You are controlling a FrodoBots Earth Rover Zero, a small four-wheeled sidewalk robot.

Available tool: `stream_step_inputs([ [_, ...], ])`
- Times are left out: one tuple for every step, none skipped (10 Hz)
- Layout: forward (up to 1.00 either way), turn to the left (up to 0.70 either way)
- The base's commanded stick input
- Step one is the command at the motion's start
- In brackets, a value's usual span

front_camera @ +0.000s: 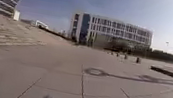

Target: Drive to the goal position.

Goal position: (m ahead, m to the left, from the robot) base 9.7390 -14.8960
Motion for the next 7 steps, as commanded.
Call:
stream_step_inputs([
  [0.70, 0.00],
  [0.70, 0.00],
  [0.70, 0.00],
  [0.70, 0.00],
  [0.70, 0.00],
  [0.70, 0.00],
  [0.70, 0.00],
])
